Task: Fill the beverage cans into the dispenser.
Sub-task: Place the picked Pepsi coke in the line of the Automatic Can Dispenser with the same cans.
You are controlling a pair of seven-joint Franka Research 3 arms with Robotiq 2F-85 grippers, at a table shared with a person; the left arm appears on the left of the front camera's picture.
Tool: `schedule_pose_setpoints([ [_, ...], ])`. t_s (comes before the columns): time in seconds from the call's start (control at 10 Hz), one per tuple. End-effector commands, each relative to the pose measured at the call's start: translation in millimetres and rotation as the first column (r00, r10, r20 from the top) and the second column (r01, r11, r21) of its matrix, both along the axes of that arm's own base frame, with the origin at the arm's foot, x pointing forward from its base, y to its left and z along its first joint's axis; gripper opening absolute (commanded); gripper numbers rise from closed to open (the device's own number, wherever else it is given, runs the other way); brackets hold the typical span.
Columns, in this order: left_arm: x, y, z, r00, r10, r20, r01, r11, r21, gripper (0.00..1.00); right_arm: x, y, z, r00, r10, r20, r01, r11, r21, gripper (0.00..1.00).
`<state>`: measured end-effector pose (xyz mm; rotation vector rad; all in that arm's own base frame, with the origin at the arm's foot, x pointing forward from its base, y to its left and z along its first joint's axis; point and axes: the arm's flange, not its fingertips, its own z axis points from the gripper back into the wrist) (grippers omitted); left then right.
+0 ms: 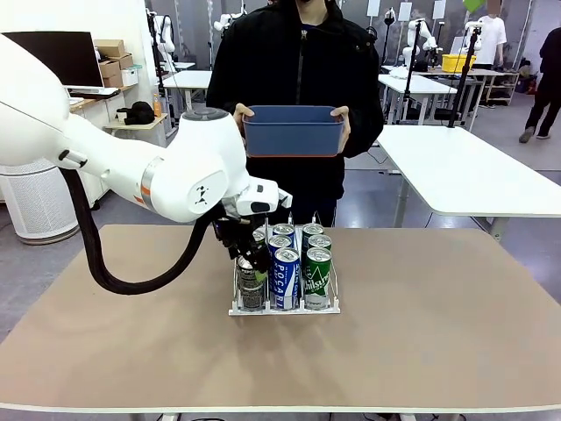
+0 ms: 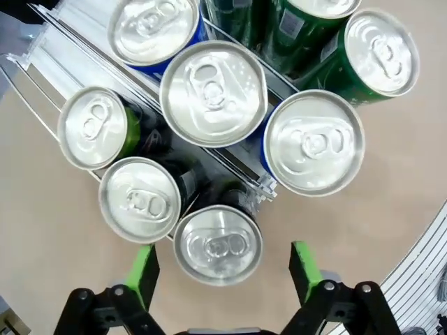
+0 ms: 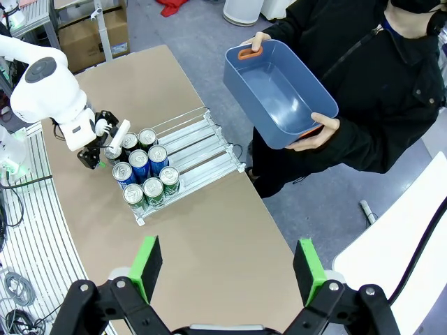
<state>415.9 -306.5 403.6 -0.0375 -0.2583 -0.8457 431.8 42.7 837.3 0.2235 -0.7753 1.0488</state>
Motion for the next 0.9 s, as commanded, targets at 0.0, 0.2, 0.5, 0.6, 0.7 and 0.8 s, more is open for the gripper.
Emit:
schedule_pose_setpoints([
  [0.0, -14.4, 1.9, 16.0, 0.999, 0.028, 0.016, -0.028, 0.999, -0.020, 1.00, -0.6, 0.5, 0.3, 1.000, 0.002, 0.002, -0.002, 1.000, 0.003, 1.00],
  [0.2, -20.6, 3.6, 25.4, 1.000, 0.022, 0.017, -0.021, 0.999, -0.050, 1.00, -0.6, 0.5, 0.3, 1.000, 0.002, 0.002, -0.002, 1.000, 0.003, 1.00],
  [0.5, -14.7, -2.4, 34.1, 0.999, 0.016, 0.035, -0.015, 0.999, -0.040, 1.00, -0.6, 0.5, 0.3, 1.000, 0.002, 0.002, -0.002, 1.000, 0.003, 1.00],
  [0.6, -14.7, -2.4, 34.1, 0.999, 0.016, 0.035, -0.015, 0.999, -0.040, 1.00, -0.6, 0.5, 0.3, 1.000, 0.002, 0.002, -0.002, 1.000, 0.003, 1.00],
  [0.7, -14.7, -2.4, 34.1, 0.999, 0.016, 0.035, -0.015, 0.999, -0.040, 1.00, -0.6, 0.5, 0.3, 1.000, 0.002, 0.002, -0.002, 1.000, 0.003, 1.00],
  [0.8, -14.7, -2.4, 34.1, 0.999, 0.016, 0.035, -0.015, 0.999, -0.040, 1.00, -0.6, 0.5, 0.3, 1.000, 0.002, 0.002, -0.002, 1.000, 0.003, 1.00],
])
